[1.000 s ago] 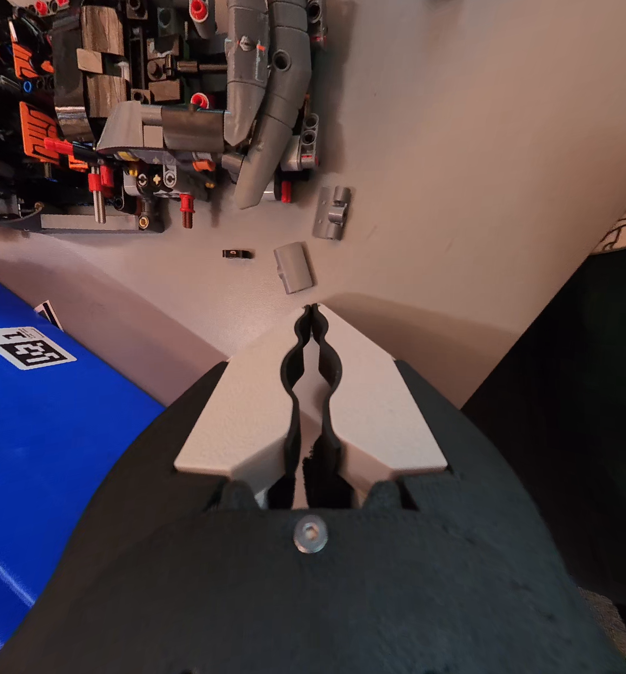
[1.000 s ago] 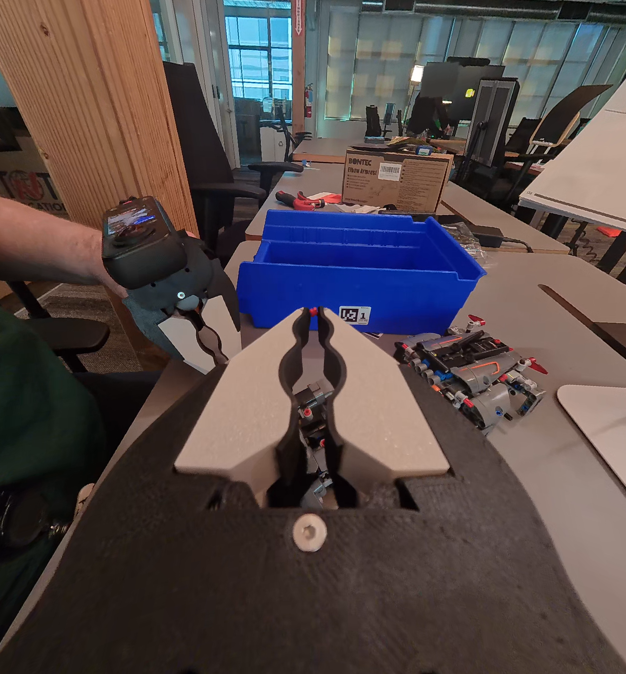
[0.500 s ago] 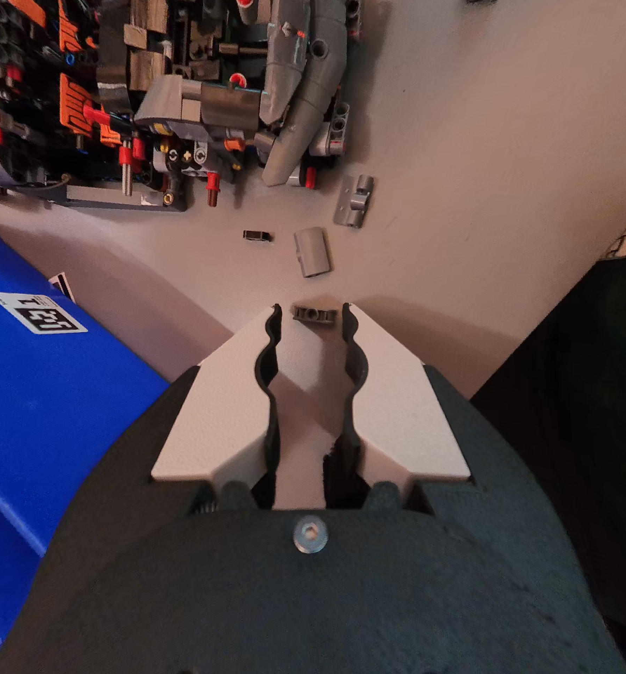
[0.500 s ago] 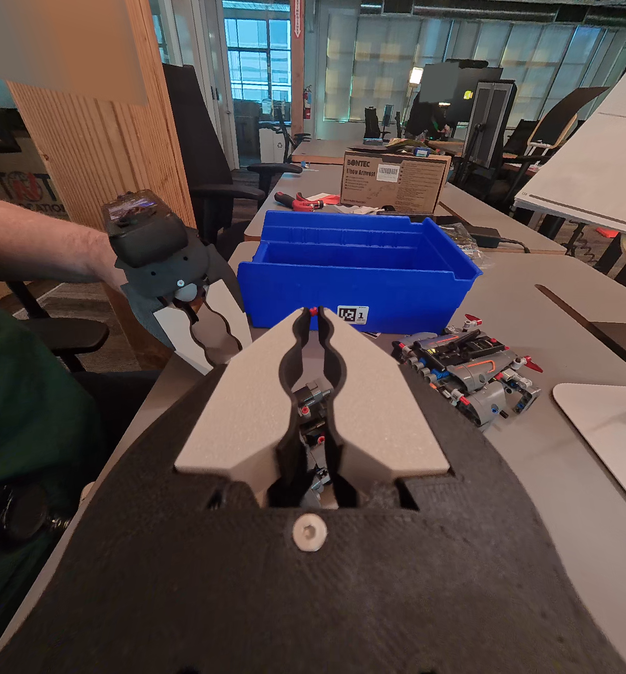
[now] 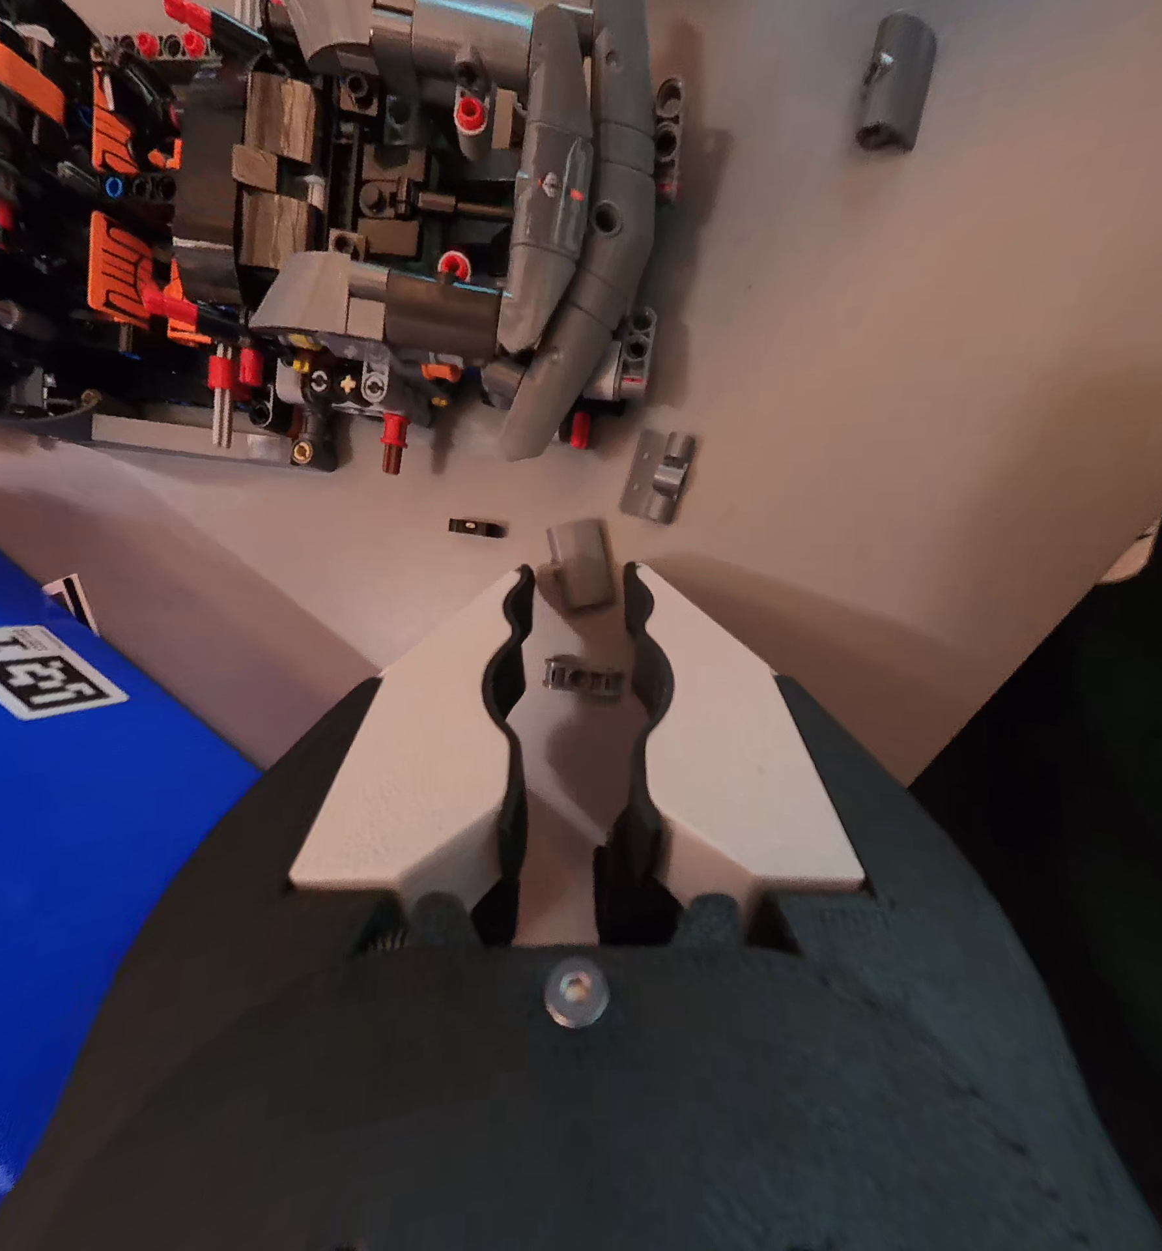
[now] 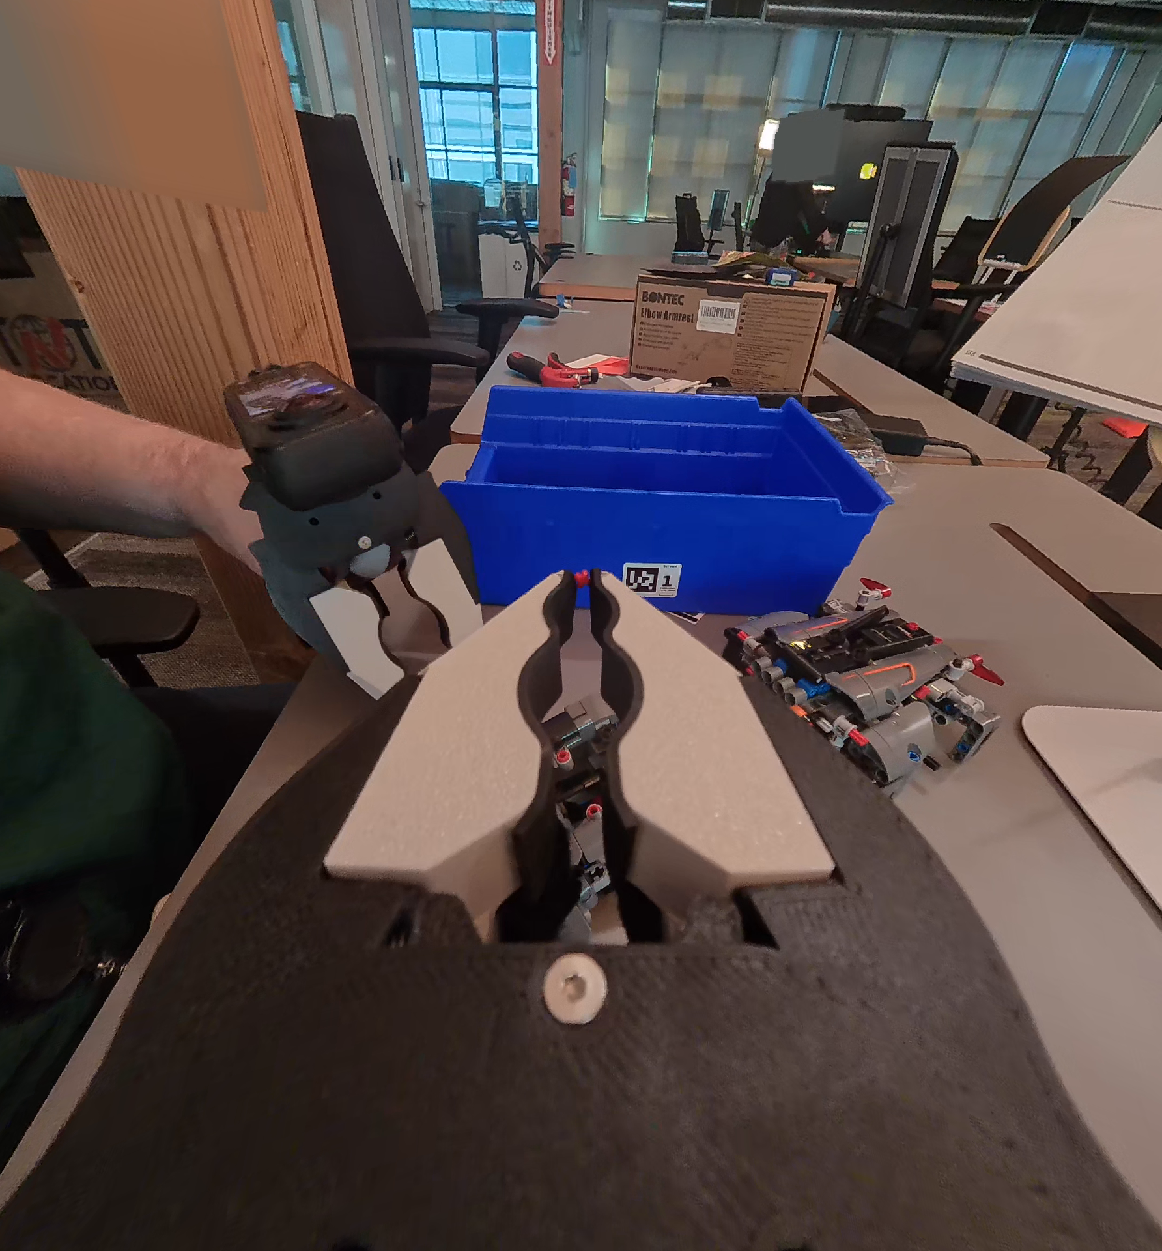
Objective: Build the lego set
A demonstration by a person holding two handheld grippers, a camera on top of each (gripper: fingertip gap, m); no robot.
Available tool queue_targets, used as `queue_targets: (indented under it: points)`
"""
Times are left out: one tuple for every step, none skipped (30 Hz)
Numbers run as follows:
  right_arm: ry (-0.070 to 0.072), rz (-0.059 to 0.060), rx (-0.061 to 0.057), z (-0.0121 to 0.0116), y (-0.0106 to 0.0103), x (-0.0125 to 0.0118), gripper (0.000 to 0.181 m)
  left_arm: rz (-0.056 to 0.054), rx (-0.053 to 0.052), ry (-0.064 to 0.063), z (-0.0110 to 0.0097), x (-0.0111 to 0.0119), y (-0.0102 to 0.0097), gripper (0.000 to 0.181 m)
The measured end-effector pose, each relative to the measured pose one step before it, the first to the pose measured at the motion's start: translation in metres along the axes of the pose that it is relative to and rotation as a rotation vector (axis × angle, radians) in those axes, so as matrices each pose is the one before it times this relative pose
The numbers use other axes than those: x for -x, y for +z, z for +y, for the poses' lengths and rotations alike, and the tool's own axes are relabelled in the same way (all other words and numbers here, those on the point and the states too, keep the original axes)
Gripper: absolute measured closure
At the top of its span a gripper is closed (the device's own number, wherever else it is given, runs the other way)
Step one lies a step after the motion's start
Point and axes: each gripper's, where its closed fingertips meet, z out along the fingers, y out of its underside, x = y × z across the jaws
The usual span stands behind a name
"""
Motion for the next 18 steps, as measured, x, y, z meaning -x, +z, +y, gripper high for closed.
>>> queue_targets:
  points:
    - [0.0008, -0.0004, -0.0002, -0.00011, -0.00017, -0.00002, 0.179, 0.0095, -0.0009, -0.0080, -0.00101, -0.00056, 0.00137, 0.161]
    - [0.0000, -0.0003, -0.0002, -0.00002, -0.00008, 0.00009, 0.179, -0.0063, 0.0010, -0.0055, -0.00025, 0.00152, 0.00102, 0.167]
    - [-0.0005, -0.0009, 0.0004, -0.00005, 0.00001, 0.00018, 0.179, -0.0037, -0.0057, -0.0071, -0.00076, 0.00107, 0.00070, 0.167]
    - [-0.0006, -0.0012, 0.0006, 0.00005, 0.00018, 0.00034, 0.179, 0.0012, -0.0093, -0.0106, -0.00101, 0.00029, 0.00060, 0.167]
    - [0.0000, -0.0022, 0.0012, 0.00023, 0.00033, 0.00044, 0.179, 0.0005, -0.0096, -0.0062, -0.00051, 0.00015, 0.00033, 0.168]
    - [-0.0004, -0.0013, 0.0022, 0.00046, 0.00035, 0.00024, 0.179, -0.0052, -0.0078, -0.0043, 0.00008, 0.00089, 0.00008, 0.168]
    - [-0.0012, 0.0000, 0.0018, 0.00021, 0.00019, 0.00009, 0.179, -0.0060, -0.0068, -0.0057, 0.00031, 0.00109, -0.00002, 0.167]
    - [-0.0011, -0.0004, -0.0001, -0.00021, -0.00010, 0.00024, 0.179, -0.0011, -0.0057, -0.0071, 0.00043, 0.00056, -0.00015, 0.168]
    - [-0.0012, -0.0005, -0.0019, -0.00065, -0.00026, 0.00038, 0.179, -0.0115, -0.0034, -0.0042, 0.00063, 0.00222, -0.00085, 0.167]
    - [-0.0017, 0.0004, -0.0028, -0.00086, -0.00030, 0.00026, 0.179, -0.0187, -0.0172, 0.0022, -0.00137, 0.00286, -0.00196, 0.168]
    - [-0.0015, 0.0007, -0.0028, -0.00086, -0.00029, 0.00023, 0.179, -0.0022, -0.0186, -0.0040, -0.00268, 0.00039, -0.00269, 0.168]
    - [-0.0014, -0.0005, -0.0033, -0.00093, -0.00030, 0.00032, 0.179, -0.0088, -0.0222, -0.0029, -0.00387, 0.00104, -0.00348, 0.168]
    - [-0.0013, -0.0008, -0.0041, -0.00104, -0.00029, 0.00049, 0.179, -0.0225, -0.0253, 0.0021, -0.00470, 0.00316, -0.00451, 0.168]
    - [-0.0020, -0.0009, -0.0047, -0.00155, -0.00027, 0.00067, 0.179, -0.0160, -0.0232, 0.0042, -0.00493, 0.00268, -0.00480, 0.168]
    - [-0.0024, -0.0007, -0.0039, -0.00145, -0.00024, 0.00079, 0.179, -0.0191, -0.0321, 0.0079, -0.00670, 0.00343, -0.00547, 0.168]
    - [-0.0026, -0.0017, -0.0033, -0.00149, -0.00014, 0.00095, 0.180, -0.0247, -0.0342, 0.0084, -0.00772, 0.00482, -0.00609, 0.168]
    - [-0.0020, -0.0022, -0.0041, -0.00140, -0.00016, 0.00112, 0.179, -0.0164, -0.0367, 0.0121, -0.00897, 0.00395, -0.00626, 0.168]
    - [-0.0009, -0.0018, -0.0051, -0.00153, -0.00008, 0.00092, 0.179, -0.0137, -0.0457, 0.0175, -0.01117, 0.00301, -0.00643, 0.168]
